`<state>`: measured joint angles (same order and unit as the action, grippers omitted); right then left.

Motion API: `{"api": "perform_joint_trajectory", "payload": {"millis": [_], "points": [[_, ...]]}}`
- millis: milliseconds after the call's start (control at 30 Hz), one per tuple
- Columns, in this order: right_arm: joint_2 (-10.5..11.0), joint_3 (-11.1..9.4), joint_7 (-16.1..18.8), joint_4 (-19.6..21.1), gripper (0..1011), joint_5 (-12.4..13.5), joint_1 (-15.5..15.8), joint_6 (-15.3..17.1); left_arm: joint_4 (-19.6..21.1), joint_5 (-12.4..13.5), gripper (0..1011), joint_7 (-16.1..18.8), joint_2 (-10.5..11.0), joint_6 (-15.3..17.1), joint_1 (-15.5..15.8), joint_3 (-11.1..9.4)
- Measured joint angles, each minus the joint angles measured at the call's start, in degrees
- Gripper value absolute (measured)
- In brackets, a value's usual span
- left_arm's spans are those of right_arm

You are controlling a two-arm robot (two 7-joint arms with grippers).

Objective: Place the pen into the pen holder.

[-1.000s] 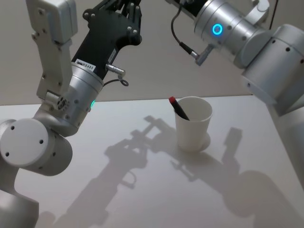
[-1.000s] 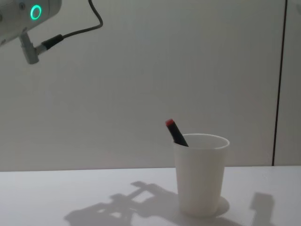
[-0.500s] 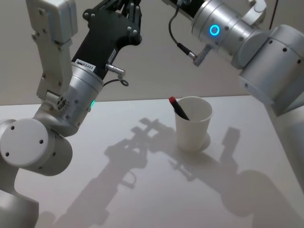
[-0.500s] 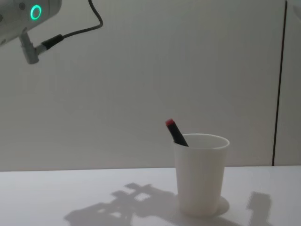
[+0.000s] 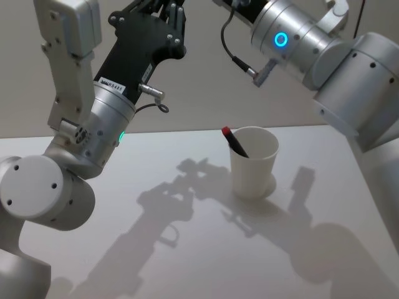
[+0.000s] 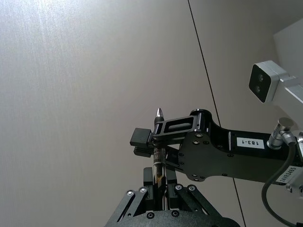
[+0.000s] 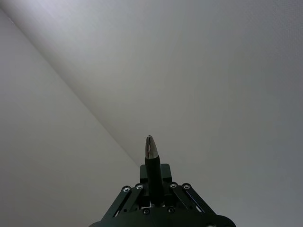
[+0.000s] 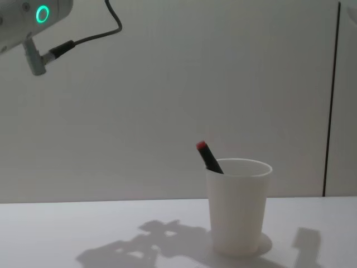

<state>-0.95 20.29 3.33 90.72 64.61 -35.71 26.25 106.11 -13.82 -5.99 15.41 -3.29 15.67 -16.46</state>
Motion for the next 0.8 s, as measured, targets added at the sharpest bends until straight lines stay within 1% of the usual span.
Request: {"api": "perform_joint_trajectory", "payload": {"millis": [667, 733, 800], "points": [[0.00, 0.02, 0.02, -0.03, 132, 0.02, -0.02, 0.01, -0.02, 0.00, 160, 0.00, 0.00, 0.02, 0.00, 0.00], [-0.02, 0.18, 0.08, -0.03, 131, 0.07, -0.01, 0.07, -0.04, 0.00, 190, 0.01, 0.00, 0.11, 0.00, -0.01], [-0.02, 0.17, 0.08, -0.03, 131, 0.07, -0.01, 0.07, -0.04, 0.00, 266, 0.01, 0.00, 0.11, 0.00, 0.00]]}}
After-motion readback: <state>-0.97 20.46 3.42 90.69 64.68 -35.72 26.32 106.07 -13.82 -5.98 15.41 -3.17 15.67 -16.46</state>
